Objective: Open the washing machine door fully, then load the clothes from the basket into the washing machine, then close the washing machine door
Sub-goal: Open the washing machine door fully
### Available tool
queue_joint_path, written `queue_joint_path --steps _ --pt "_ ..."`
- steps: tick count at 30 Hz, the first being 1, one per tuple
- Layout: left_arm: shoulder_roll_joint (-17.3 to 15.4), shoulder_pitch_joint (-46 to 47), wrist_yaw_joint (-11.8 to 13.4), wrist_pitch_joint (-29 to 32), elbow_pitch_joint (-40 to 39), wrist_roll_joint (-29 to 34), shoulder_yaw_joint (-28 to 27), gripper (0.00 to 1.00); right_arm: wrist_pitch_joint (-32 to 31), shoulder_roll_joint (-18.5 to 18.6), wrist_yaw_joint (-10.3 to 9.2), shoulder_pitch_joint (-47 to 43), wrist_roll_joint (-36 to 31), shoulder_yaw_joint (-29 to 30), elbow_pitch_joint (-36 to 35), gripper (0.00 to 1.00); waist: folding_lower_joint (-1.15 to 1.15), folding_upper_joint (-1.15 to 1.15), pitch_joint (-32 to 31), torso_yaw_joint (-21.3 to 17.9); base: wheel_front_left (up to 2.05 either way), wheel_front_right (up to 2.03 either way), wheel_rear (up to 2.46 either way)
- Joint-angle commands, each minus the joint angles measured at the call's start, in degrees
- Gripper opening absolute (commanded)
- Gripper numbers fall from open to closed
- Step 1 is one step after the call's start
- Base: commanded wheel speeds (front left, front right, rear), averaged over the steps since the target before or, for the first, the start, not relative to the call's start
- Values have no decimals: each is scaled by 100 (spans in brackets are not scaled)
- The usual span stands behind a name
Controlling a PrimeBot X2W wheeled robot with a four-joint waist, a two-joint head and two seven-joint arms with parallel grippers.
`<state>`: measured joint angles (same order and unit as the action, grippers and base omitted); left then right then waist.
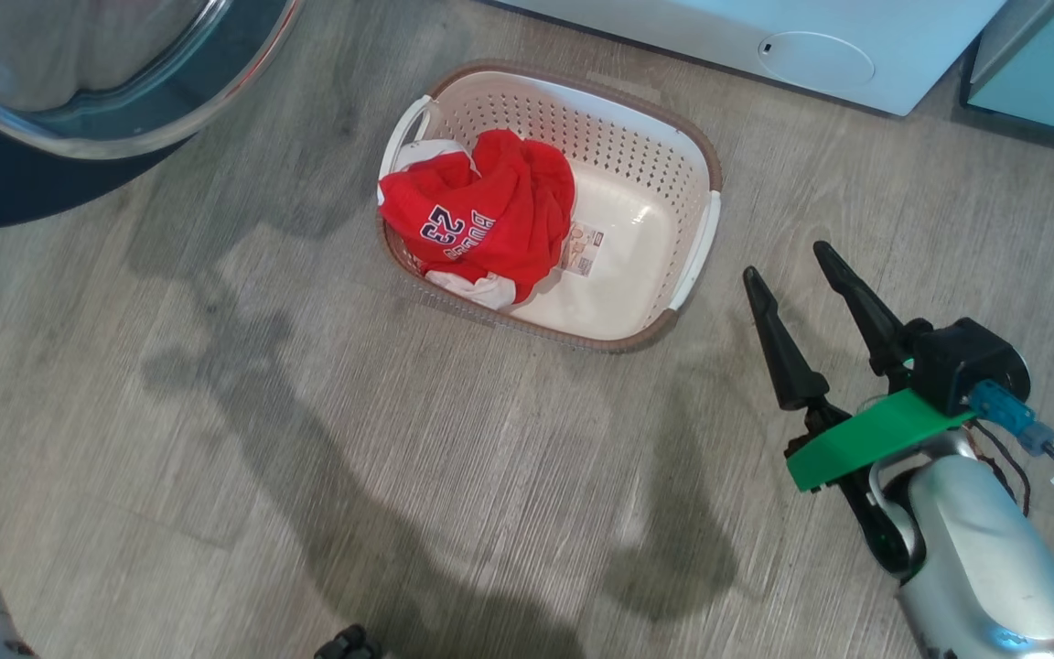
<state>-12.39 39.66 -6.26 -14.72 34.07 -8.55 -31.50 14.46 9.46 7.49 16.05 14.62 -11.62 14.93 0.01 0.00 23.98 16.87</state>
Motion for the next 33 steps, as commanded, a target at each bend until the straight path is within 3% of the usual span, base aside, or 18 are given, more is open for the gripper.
queue_joint_path --steps 1,17,33 --pt "-393 119 -17 -28 -147 79 -123 0 54 19 0 87 -32 -117 -181 100 -1 0 -7 1 0 0 0" --pt "-104 -480 -113 -28 -410 444 346 0 54 -272 0 26 133 -162 -34 100 -1 0 -891 -311 0 0 0" --pt "198 -1900 -122 -28 -1285 129 1349 0 54 -552 0 -442 337 -206 -61 100 -1 0 -2194 -1226 0 0 0"
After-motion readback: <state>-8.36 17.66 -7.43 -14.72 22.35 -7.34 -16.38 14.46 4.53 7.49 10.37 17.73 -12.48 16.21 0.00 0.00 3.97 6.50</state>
